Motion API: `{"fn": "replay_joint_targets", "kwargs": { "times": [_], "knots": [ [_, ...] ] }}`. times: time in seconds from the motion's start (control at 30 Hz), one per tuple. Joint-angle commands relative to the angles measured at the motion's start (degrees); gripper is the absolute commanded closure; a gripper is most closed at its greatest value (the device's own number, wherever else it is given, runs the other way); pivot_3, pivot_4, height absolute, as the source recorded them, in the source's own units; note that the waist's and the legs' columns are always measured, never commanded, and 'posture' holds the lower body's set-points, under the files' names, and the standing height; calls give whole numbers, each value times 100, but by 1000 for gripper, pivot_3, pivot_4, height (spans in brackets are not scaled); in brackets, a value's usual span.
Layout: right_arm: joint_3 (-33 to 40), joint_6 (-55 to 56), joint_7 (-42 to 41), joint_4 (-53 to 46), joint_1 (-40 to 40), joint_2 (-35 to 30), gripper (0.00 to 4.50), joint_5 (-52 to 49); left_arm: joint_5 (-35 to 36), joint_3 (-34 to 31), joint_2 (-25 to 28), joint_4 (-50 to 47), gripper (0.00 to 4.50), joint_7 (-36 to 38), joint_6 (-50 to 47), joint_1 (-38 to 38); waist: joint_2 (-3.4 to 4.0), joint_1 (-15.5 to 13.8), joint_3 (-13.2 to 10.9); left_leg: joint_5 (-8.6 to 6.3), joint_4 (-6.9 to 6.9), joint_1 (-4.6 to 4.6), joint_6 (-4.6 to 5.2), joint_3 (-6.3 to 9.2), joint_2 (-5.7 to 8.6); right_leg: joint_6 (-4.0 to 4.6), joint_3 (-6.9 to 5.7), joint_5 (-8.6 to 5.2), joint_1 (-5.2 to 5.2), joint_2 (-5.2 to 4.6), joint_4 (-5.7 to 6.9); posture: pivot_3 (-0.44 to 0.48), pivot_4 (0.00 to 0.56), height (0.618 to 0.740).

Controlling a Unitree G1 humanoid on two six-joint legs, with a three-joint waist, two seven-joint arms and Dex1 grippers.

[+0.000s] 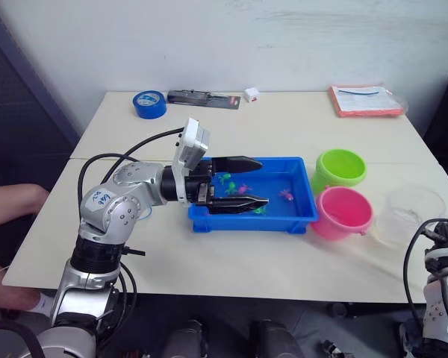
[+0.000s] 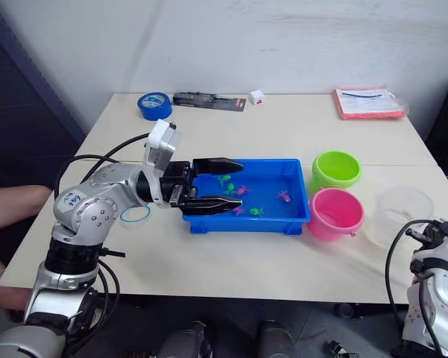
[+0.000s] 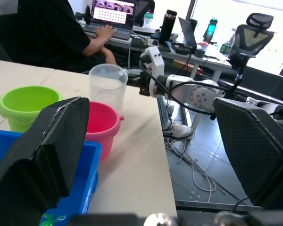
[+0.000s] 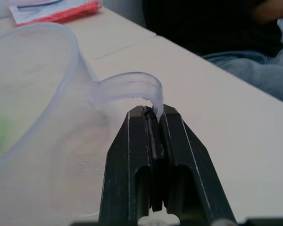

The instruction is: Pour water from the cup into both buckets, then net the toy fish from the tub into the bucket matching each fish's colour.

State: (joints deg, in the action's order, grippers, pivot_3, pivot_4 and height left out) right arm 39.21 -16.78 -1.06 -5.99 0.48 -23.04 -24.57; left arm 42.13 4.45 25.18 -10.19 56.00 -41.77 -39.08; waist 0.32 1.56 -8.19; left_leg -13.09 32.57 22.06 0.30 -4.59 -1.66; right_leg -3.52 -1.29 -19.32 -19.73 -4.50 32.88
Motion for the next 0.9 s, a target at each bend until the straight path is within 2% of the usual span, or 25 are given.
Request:
{"fn": "replay_joint_targets", "kwargs": {
  "times": [0.03, 0.27, 0.77, 0.9],
  "knots": [
    [40, -42, -47, -739, 37, -360, 3848, 158, -35, -56, 17, 17, 0, 125, 137, -139, -3, 1, -1, 0, 0, -1, 0, 0, -1, 0, 0, 0, 1, 1, 0, 0, 150, 740],
    [-695, -201, -294, -1335, 374, -1343, 3848, 1408, -333, 167, 72, 356, 0, 361, 210, -284, -7, -8, -3, 0, 0, 1, 0, 0, 0, 1, 0, 0, -1, 1, -5, 0, 150, 740],
    [-1652, 627, -593, -1340, 585, -2497, 3848, 3850, -853, 340, -58, 871, 0, 566, 554, -581, -12, -134, -6, 1, 0, 11, 3, -4, 2, 2, 0, -1, -11, 0, -16, 0, 150, 740],
    [-1756, 875, -593, -1297, 578, -2595, 3848, 4283, -916, 331, -88, 933, 0, 600, 604, -595, -21, -154, -12, 2, 0, 11, 5, -4, 2, 2, -1, -1, -9, 0, -18, 0, 150, 740]
  ]
}}
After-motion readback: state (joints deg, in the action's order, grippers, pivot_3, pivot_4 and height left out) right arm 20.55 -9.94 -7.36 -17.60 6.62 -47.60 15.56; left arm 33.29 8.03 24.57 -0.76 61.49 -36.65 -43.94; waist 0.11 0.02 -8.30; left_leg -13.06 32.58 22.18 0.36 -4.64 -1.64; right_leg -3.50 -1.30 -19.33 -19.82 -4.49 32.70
